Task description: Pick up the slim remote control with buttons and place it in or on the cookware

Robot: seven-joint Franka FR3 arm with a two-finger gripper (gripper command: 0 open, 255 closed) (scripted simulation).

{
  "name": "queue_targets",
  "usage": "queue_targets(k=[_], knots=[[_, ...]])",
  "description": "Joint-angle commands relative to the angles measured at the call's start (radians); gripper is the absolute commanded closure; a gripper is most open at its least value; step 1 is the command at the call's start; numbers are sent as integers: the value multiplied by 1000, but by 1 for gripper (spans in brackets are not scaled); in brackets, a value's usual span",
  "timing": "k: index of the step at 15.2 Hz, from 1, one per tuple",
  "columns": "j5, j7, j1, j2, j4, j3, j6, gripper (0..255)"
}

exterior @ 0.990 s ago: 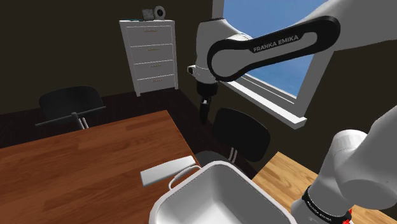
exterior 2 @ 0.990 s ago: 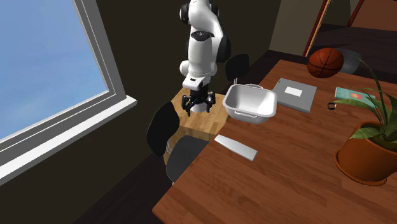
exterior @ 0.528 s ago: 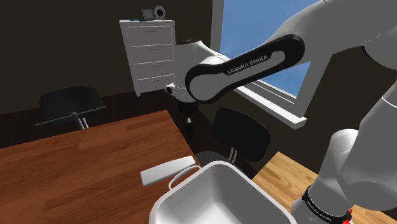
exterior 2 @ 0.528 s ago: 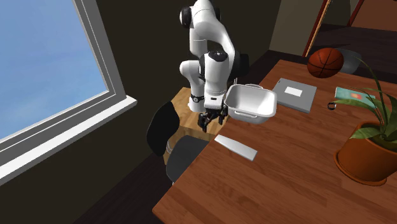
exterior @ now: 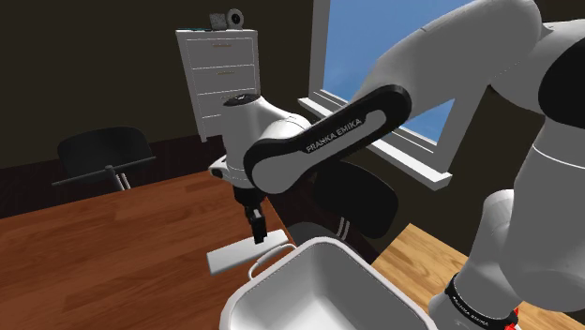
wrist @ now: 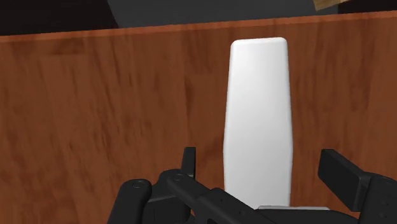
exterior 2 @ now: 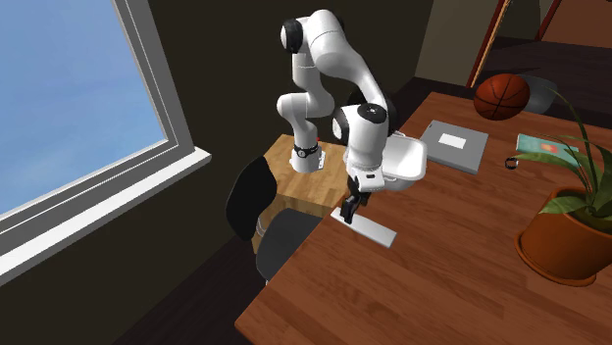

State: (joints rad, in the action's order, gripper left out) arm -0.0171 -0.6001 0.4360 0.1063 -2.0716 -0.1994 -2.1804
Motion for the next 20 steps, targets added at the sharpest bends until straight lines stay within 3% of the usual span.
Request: queue_targets(k=[1, 9, 16, 17, 20], knots=[[-8, -26, 19, 38, 11, -20, -23, 0], [-25, -15, 23, 94, -27, -16, -115, 0], [-25, -15, 23, 94, -27, -16, -115, 0], [-25, -15, 23, 94, -27, -16, -115, 255], [-25, -15, 23, 94, -27, -16, -115, 255]])
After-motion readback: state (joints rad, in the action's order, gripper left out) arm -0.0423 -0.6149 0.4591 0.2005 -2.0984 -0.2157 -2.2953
